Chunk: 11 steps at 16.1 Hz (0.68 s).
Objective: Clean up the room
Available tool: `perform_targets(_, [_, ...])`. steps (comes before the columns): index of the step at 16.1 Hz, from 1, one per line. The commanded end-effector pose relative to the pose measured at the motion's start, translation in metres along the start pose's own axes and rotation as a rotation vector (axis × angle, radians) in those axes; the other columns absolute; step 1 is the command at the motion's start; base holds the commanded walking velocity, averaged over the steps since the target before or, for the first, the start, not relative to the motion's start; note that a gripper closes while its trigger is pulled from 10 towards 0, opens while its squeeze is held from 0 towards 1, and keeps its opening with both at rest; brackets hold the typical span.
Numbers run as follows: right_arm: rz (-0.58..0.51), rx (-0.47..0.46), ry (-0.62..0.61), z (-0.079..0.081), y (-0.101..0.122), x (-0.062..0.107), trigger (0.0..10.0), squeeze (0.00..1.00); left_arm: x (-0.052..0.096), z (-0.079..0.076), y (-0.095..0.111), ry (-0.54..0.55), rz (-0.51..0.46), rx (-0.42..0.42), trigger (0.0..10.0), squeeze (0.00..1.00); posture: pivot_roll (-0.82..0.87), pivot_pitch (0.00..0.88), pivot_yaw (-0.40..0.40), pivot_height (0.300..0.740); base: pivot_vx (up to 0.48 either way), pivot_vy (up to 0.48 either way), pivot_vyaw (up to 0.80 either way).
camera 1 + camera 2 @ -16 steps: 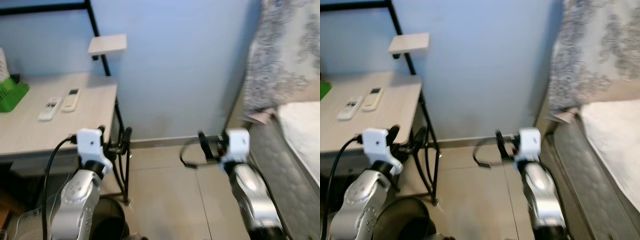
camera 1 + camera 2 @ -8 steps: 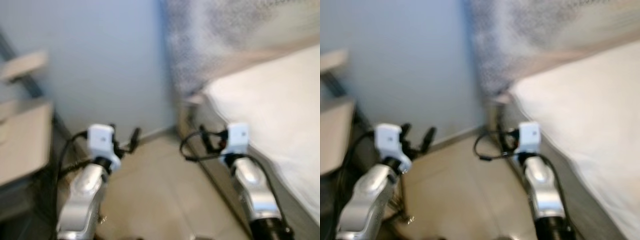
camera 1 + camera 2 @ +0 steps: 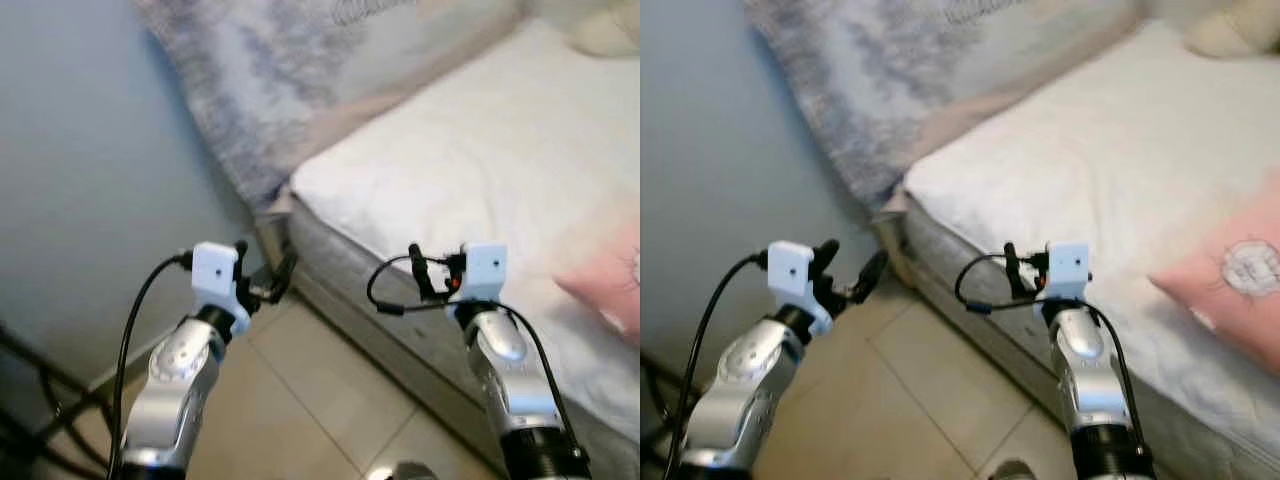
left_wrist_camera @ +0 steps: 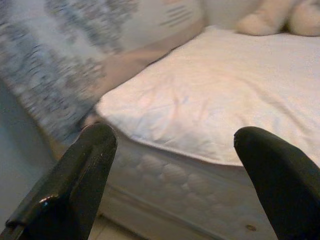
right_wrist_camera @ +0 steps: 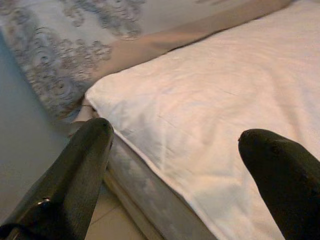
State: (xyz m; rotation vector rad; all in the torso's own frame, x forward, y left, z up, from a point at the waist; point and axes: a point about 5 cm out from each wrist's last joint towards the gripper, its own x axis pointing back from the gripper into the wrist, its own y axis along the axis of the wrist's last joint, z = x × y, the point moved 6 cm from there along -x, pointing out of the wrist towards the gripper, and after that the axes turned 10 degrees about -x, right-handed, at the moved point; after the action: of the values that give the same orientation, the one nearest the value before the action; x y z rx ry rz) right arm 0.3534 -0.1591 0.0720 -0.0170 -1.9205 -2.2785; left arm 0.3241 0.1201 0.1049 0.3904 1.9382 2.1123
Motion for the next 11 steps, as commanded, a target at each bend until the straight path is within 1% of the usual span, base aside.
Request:
perform_targets(1, [-0.006,-0.011,0.034,0.013,0.000,-0.002,10.0,0.00,0.003,0.009,-0.008,0.010,0.031,-0.022,10.0,0.00,-0.18,0.000,0.136,0.740,0.000,0.480,-0.69])
perform_targets(3, [-0.007,-0.008,0.029,0.012,0.000,-0.002,10.0,0.00,0.002,0.009,-0.010,0.005,0.035,-0.018,10.0,0.00,-0.19,0.000,0.137,0.740,0.000,0.480,-0.69])
perform_targets(4, [-0.009,-0.005,0.029,0.012,0.000,-0.002,10.0,0.00,0.002,0.009,-0.012,0.006,0.040,0.001,10.0,0.00,-0.19,0.000,0.139,0.740,0.000,0.480,-0.69])
perform_targets(5, [-0.009,0.006,0.030,0.011,0.000,-0.001,10.0,0.00,0.002,0.010,-0.015,0.017,0.039,0.072,10.0,0.00,-0.19,0.000,0.138,0.740,0.000,0.480,-0.68])
perform_targets(6, [-0.003,0.044,0.030,0.010,0.000,0.000,10.0,0.00,0.003,0.013,-0.023,0.056,0.054,0.148,10.0,0.00,-0.20,0.000,0.132,0.740,0.000,0.480,-0.69])
perform_targets(7, [0.001,0.063,0.030,0.009,0.000,0.000,10.0,0.00,0.004,0.015,-0.028,0.072,0.065,0.169,10.0,0.00,-0.20,0.000,0.132,0.740,0.000,0.480,-0.69])
perform_targets(8, [0.038,0.088,0.052,0.004,-0.002,0.001,10.0,0.00,0.006,0.007,-0.037,0.075,0.086,0.130,10.0,0.00,-0.21,0.000,0.085,0.740,0.000,0.000,-0.71])
perform_targets(9, [0.059,0.095,0.065,0.000,-0.003,0.000,10.0,0.00,0.005,0.004,-0.038,0.085,0.083,0.144,10.0,0.00,-0.21,0.000,0.061,0.740,0.000,0.000,0.00])
perform_targets(11, [0.084,0.117,0.096,0.000,-0.003,-0.003,10.0,0.00,0.004,0.000,-0.043,0.096,0.094,0.147,10.0,0.00,-0.20,0.000,0.024,0.740,0.000,0.000,0.00])
